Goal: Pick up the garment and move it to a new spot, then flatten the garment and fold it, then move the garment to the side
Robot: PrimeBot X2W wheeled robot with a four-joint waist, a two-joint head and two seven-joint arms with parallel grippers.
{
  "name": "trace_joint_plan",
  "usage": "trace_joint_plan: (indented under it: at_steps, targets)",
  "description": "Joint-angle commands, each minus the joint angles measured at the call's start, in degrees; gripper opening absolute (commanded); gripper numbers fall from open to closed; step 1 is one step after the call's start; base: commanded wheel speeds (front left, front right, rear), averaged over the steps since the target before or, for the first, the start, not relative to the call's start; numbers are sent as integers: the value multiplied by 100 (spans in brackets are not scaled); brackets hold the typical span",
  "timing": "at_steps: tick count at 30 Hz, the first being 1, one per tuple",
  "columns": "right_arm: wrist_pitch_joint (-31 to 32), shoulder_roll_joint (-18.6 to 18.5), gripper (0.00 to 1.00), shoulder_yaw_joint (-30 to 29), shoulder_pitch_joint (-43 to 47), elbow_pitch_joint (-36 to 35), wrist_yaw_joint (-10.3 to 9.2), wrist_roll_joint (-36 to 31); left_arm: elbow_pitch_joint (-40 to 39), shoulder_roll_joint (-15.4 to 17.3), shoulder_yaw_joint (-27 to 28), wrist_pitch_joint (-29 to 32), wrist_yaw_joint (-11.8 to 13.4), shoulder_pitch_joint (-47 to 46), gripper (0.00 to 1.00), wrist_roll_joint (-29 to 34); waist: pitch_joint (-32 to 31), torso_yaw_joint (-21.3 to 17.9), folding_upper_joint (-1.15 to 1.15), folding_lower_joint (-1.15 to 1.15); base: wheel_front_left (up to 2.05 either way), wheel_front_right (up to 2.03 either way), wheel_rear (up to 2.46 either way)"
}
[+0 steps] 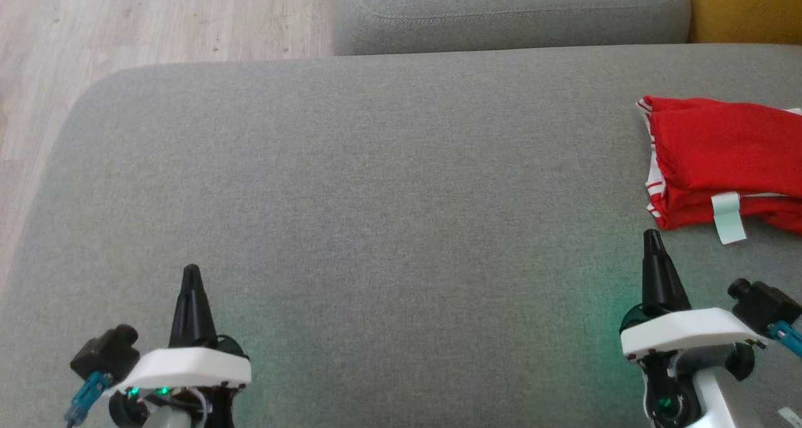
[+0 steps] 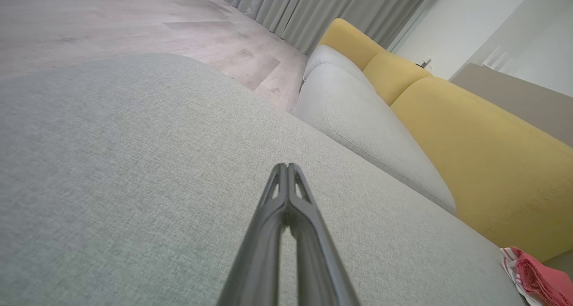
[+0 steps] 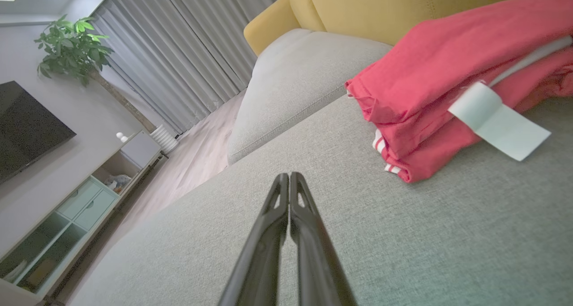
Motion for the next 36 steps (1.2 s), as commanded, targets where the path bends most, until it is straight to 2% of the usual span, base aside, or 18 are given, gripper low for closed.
trace_joint_plan:
  at_steps: [1,36]
  targets:
    - [36,-68,0,-4,-194,-224,-2,167,-220,5,131,38,-43,-200,0,-141,-4,-2,0,0,0,0,0]
    - [611,-94,0,-261,-149,-422,-3,2498,-343,10,485,645,-201,-196,0,-2311,-122,-60,0,-1,0,0,0]
